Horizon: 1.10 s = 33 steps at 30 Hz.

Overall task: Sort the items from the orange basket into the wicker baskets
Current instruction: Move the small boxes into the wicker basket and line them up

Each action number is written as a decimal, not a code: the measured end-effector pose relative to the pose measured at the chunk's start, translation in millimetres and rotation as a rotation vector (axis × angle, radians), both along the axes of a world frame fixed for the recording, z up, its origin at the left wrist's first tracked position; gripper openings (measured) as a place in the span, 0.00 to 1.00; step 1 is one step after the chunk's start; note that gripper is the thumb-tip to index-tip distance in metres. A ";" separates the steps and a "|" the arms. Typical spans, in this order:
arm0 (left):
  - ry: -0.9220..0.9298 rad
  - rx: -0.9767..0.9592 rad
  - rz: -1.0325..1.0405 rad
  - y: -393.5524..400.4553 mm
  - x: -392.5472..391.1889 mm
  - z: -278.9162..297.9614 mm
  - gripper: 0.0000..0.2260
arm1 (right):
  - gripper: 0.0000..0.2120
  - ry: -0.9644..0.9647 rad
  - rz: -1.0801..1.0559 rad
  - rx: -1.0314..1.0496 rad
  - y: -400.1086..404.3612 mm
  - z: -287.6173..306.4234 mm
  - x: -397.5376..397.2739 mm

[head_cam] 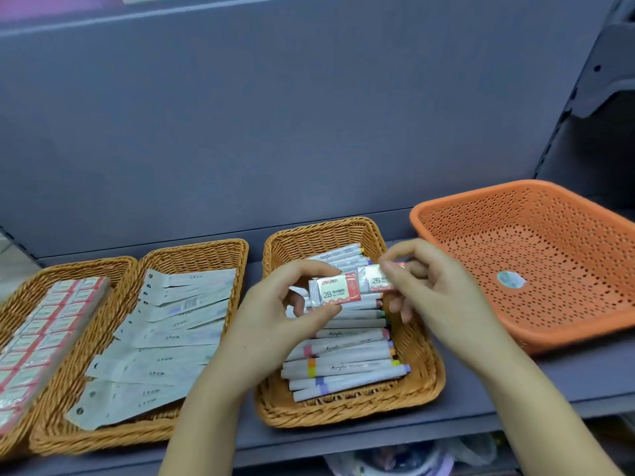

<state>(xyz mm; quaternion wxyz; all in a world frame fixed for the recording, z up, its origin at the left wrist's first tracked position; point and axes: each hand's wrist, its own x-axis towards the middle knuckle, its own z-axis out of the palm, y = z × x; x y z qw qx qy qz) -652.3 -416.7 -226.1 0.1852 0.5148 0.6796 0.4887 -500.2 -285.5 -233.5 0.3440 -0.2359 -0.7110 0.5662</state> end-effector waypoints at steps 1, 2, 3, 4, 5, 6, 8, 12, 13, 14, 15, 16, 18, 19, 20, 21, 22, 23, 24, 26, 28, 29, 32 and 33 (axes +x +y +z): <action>-0.011 -0.003 -0.007 -3.0 -4.1 -1.5 0.17 | 0.02 -0.009 0.023 -0.011 -3.6 -0.7 -0.7; -0.018 -0.003 -0.011 -6.1 -7.6 -2.5 0.16 | 0.02 -0.021 0.056 -0.031 -7.1 -0.4 -1.3; -0.025 -0.004 -0.012 -8.8 -11.0 -3.5 0.15 | 0.05 -0.040 0.091 -0.054 -9.7 -0.1 -1.8; -0.034 -0.007 -0.013 -11.0 -13.6 -4.3 0.14 | 0.08 -0.063 0.123 -0.072 -11.5 -0.1 -2.3; -0.044 -0.012 -0.013 -12.4 -15.9 -5.3 0.14 | 0.10 -0.088 0.144 -0.081 -12.8 0.3 -3.1; -0.053 -0.016 -0.012 -13.9 -17.2 -6.1 0.13 | 0.11 -0.107 0.161 -0.083 -14.1 0.5 -4.0; -0.060 -0.015 -0.008 -16.6 -18.0 -7.5 0.15 | 0.12 -0.137 0.171 -0.057 -16.1 1.0 -6.1; -0.027 -0.032 0.022 -21.4 -15.7 -8.1 0.14 | 0.11 -0.270 0.095 0.203 -14.0 -1.7 -10.8; -0.010 -0.044 0.037 -22.2 -15.9 -9.0 0.14 | 0.11 -0.300 0.080 0.292 -12.1 -2.2 -12.2; 0.017 -0.058 0.052 -23.4 -16.2 -10.2 0.14 | 0.11 -0.321 0.075 0.374 -10.4 -2.3 -13.4; 0.050 -0.075 0.066 -24.2 -16.6 -11.5 0.14 | 0.11 -0.339 0.081 0.444 -8.9 -2.1 -14.5; 0.080 -0.091 0.079 -25.5 -16.6 -12.5 0.14 | 0.11 -0.352 0.094 0.504 -7.5 -2.5 -15.7; 0.121 -0.111 0.097 -28.9 -17.3 -14.1 0.15 | 0.11 -0.365 0.121 0.586 -5.8 -3.0 -18.0; 0.141 -0.116 0.105 -31.0 -18.4 -14.4 0.15 | 0.11 -0.369 0.132 0.614 -6.0 -2.7 -19.4; 0.165 -0.119 0.114 -33.7 -20.2 -14.4 0.15 | 0.11 -0.373 0.141 0.637 -6.3 -3.0 -21.4; 0.190 -0.119 0.123 -36.7 -22.6 -14.7 0.15 | 0.11 -0.377 0.148 0.656 -7.3 -2.8 -23.7; 0.206 -0.115 0.128 -40.6 -24.9 -14.2 0.14 | 0.11 -0.381 0.153 0.670 -8.9 -2.3 -26.5; 0.217 -0.109 0.132 -44.5 -27.6 -13.5 0.14 | 0.11 -0.384 0.158 0.683 -11.0 -1.5 -29.9; 0.227 -0.103 0.134 -49.2 -30.8 -12.2 0.14 | 0.10 -0.384 0.162 0.697 -13.8 -0.5 -33.6; 0.245 -0.090 0.143 -58.7 -39.1 -9.0 0.14 | 0.10 -0.380 0.175 0.718 -21.5 1.9 -42.9; 0.271 -0.076 0.156 -69.7 -50.0 -5.1 0.13 | 0.11 -0.376 0.191 0.745 -31.4 4.2 -54.1; 0.286 -0.070 0.163 -76.0 -56.7 -2.9 0.12 | 0.11 -0.378 0.197 0.766 -37.2 5.7 -60.9; 0.319 -0.060 0.167 -98.6 -79.1 2.7 0.13 | 0.12 -0.395 0.190 0.817 -57.8 9.6 -85.3; 0.337 -0.062 0.166 -106.8 -87.6 3.8 0.13 | 0.11 -0.402 0.182 0.830 -65.7 10.5 -94.2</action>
